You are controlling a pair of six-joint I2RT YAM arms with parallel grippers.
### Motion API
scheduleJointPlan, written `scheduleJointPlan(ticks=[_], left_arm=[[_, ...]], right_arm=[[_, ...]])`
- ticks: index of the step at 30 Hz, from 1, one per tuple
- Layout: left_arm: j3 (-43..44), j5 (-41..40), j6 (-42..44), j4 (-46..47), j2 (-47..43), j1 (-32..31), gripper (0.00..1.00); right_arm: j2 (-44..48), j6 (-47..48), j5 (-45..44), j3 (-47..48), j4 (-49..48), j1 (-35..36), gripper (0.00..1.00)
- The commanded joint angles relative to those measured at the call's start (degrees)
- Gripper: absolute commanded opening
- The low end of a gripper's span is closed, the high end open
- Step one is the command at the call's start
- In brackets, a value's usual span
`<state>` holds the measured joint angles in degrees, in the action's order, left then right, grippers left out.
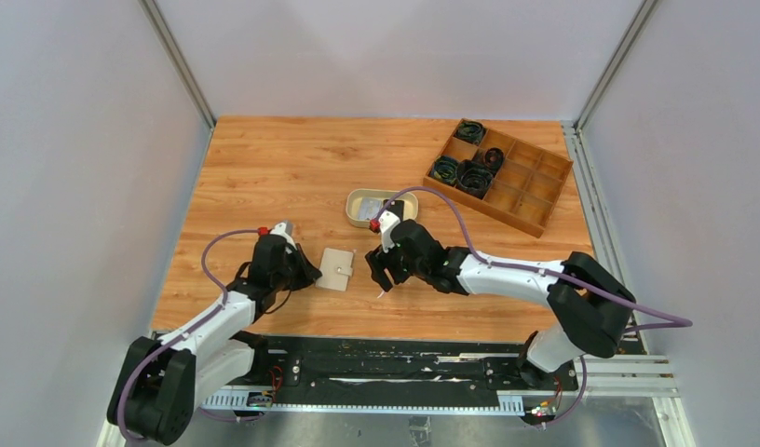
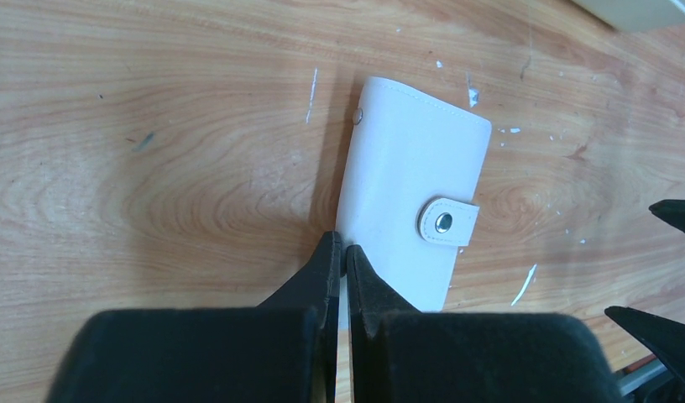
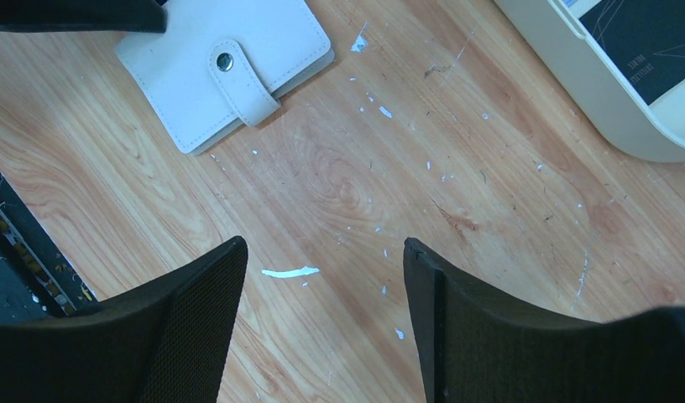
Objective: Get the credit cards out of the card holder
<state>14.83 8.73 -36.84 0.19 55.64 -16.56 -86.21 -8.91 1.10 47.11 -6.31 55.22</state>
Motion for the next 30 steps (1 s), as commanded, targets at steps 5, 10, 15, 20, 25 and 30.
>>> scheduleJointPlan(ticks=[5, 10, 15, 20, 25, 30], left_arm=[[0.3, -4.0, -0.4, -3.2, -0.9, -0.9, 0.0], [0.9, -3.8, -0.3, -3.3, 0.9, -0.9, 0.0], [1.8, -4.5, -0.3, -3.7, 2.0, -1.0, 0.0], [2.1, -4.9, -0.4, -3.9, 2.6, -1.0, 0.0], [1.6, -4.4, -1.2, -2.3, 4.1, -1.2, 0.0], [1.5, -4.8, -1.6, -2.3, 4.8, -1.4, 0.0]], right_arm=[[-2.3, 0.5, -0.2, 1.3, -2.1, 0.9, 0.73], [-4.3, 0.9, -2.6, 2.4, -2.6, 1.0, 0.74], [-6.8, 1.8, -3.3, 4.5, -3.1, 1.0, 0.75], [-9.6, 3.5, 1.7, 6.7, -3.8, 1.6, 0.73], [-12.8, 5.3, 1.8, 10.1, -3.6, 3.5, 0.7], [-15.1, 5.5, 4.7, 12.5, -5.0, 4.2, 0.65]])
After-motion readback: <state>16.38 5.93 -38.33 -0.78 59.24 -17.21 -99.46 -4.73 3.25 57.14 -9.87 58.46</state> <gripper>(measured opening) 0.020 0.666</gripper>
